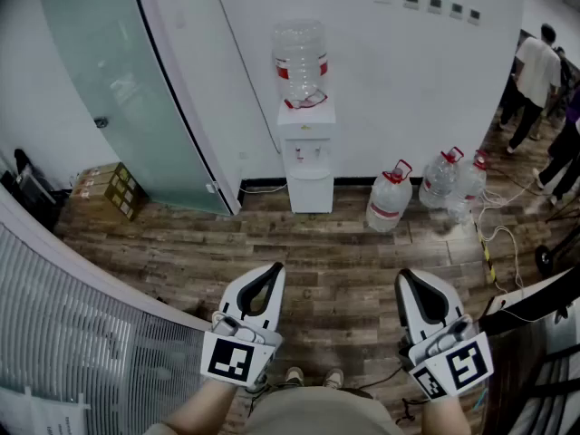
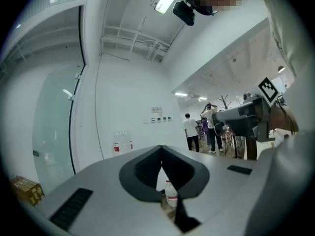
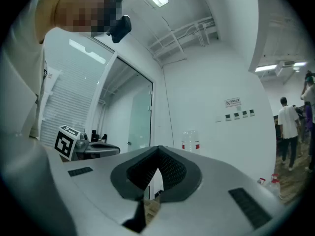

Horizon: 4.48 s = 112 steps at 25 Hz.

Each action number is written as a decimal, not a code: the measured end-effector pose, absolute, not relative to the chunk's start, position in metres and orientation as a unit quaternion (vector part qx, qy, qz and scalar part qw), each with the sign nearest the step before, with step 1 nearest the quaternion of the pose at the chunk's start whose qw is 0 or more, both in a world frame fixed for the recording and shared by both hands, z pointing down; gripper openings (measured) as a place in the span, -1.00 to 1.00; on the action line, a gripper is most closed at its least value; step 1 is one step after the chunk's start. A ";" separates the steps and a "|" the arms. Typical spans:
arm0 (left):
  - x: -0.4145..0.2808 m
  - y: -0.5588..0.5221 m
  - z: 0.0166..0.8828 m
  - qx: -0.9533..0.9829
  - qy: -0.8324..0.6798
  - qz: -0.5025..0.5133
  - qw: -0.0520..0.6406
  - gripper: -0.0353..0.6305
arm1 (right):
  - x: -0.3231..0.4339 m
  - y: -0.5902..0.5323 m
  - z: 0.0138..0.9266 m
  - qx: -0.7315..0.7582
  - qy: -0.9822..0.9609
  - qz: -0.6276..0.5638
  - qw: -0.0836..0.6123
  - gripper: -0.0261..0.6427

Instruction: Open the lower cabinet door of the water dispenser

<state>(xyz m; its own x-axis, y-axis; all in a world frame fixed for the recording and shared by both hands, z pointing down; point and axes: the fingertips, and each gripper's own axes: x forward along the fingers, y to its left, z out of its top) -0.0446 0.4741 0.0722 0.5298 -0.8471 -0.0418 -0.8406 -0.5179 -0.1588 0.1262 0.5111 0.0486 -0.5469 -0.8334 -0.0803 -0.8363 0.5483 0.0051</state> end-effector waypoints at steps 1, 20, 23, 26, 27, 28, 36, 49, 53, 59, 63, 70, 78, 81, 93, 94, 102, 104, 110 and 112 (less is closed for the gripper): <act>-0.043 0.473 0.072 -0.871 0.485 -0.021 0.080 -0.88 | 0.128 0.511 0.049 -0.474 0.880 0.019 0.035 -0.90; 0.003 0.477 0.084 -0.864 0.497 -0.025 0.078 -0.88 | 0.175 0.508 0.077 -0.460 0.888 0.002 0.022 -0.90; 0.007 0.479 0.086 -0.862 0.501 -0.023 0.079 -0.88 | 0.180 0.506 0.081 -0.456 0.890 -0.001 0.024 -0.90; 0.006 0.477 0.088 -0.858 0.506 -0.024 0.084 -0.88 | 0.183 0.501 0.087 -0.455 0.890 -0.003 0.026 -0.90; 0.004 0.476 0.089 -0.857 0.507 -0.024 0.085 -0.88 | 0.183 0.499 0.089 -0.454 0.891 -0.003 0.026 -0.90; 0.003 0.474 0.090 -0.856 0.509 -0.023 0.086 -0.88 | 0.181 0.496 0.092 -0.453 0.891 -0.003 0.026 -0.90; 0.002 0.443 0.103 -0.859 0.503 -0.019 0.094 -0.88 | 0.170 0.466 0.119 -0.449 0.893 -0.011 0.017 -0.90; -0.026 0.312 0.116 -0.865 0.495 -0.029 0.074 -0.88 | 0.136 0.336 0.142 -0.449 0.892 -0.041 -0.011 -0.90; -0.040 0.256 0.118 -0.871 0.485 -0.037 0.070 -0.88 | 0.120 0.279 0.141 -0.455 0.889 -0.049 -0.017 -0.90; -0.070 0.163 0.111 -0.875 0.477 -0.045 0.077 -0.88 | 0.090 0.185 0.142 -0.459 0.885 -0.062 -0.038 -0.90; -0.090 0.098 0.113 -0.880 0.467 -0.052 0.072 -0.88 | 0.069 0.121 0.142 -0.465 0.881 -0.070 -0.047 -0.90; -0.109 0.005 0.122 -0.890 0.446 -0.064 0.062 -0.88 | 0.046 0.030 0.144 -0.477 0.874 -0.084 -0.046 -0.90; -0.115 -0.054 0.131 -0.897 0.433 -0.069 0.058 -0.88 | 0.047 -0.021 0.147 -0.502 0.858 -0.091 -0.055 -0.90; -0.115 -0.066 0.134 -0.896 0.437 -0.065 0.050 -0.88 | 0.046 -0.028 0.138 -0.493 0.863 -0.101 -0.034 -0.90; -0.093 -0.093 0.145 -0.872 0.480 -0.080 0.044 -0.88 | 0.078 -0.071 0.151 -0.465 0.879 -0.093 -0.052 -0.90; -0.090 -0.096 0.146 -0.869 0.486 -0.081 0.043 -0.88 | 0.083 -0.077 0.154 -0.464 0.879 -0.091 -0.054 -0.90; -0.059 -0.131 0.164 -0.857 0.507 -0.078 0.036 -0.88 | 0.125 -0.129 0.175 -0.454 0.884 -0.109 -0.032 -0.90; -0.050 -0.140 0.171 -0.858 0.507 -0.070 0.037 -0.88 | 0.130 -0.143 0.178 -0.442 0.889 -0.121 -0.002 -0.81; -0.033 -0.167 0.210 -0.863 0.499 -0.070 0.032 -0.88 | 0.136 -0.183 0.221 -0.429 0.894 -0.131 0.008 -0.23; -0.034 -0.178 0.229 -0.862 0.500 -0.077 0.026 -0.88 | 0.134 -0.198 0.245 -0.431 0.894 -0.118 -0.011 -0.16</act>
